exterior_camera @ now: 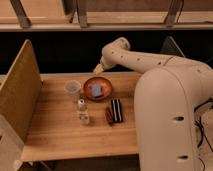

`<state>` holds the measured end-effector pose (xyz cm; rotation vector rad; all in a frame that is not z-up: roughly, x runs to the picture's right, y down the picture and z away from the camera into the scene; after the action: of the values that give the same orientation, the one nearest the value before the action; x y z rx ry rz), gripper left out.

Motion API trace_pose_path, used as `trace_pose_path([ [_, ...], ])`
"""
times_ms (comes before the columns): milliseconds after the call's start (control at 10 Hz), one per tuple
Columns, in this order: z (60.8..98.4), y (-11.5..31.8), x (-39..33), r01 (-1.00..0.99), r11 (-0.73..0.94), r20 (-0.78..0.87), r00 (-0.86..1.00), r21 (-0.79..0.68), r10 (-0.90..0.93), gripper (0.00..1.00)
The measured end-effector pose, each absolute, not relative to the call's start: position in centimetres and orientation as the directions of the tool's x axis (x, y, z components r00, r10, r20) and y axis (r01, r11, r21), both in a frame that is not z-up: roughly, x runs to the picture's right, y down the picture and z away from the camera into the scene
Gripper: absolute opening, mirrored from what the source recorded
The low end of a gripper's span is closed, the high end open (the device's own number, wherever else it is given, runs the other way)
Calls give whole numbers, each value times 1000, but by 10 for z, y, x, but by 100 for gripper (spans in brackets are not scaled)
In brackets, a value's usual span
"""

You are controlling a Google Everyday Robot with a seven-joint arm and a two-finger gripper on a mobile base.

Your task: Knock the bottle over

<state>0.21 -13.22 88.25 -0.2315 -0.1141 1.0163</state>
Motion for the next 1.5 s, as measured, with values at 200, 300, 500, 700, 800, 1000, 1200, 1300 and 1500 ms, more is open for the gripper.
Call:
trace_pose_path([
  [200, 883, -132, 2, -828, 505, -13, 523, -244, 852, 80],
  [300, 883, -132, 2, -828, 505, -13, 523, -244, 852, 80],
  [500, 883, -132, 2, -828, 505, -13, 523, -244, 852, 80],
  [700, 883, -132, 2, -828, 505, -13, 523, -244, 852, 80],
  [800, 883, -132, 2, -828, 505, -13, 523, -244, 852, 80],
  [1000, 883, -132, 2, -828, 505, -13, 523, -244, 852, 80],
  [1200, 883, -132, 2, -828, 505, -13, 523, -244, 852, 80],
  [1300, 883, -132, 2, -828, 505, -13, 523, -244, 852, 80],
  [1500, 883, -132, 2, -828, 505, -13, 523, -244, 852, 73],
])
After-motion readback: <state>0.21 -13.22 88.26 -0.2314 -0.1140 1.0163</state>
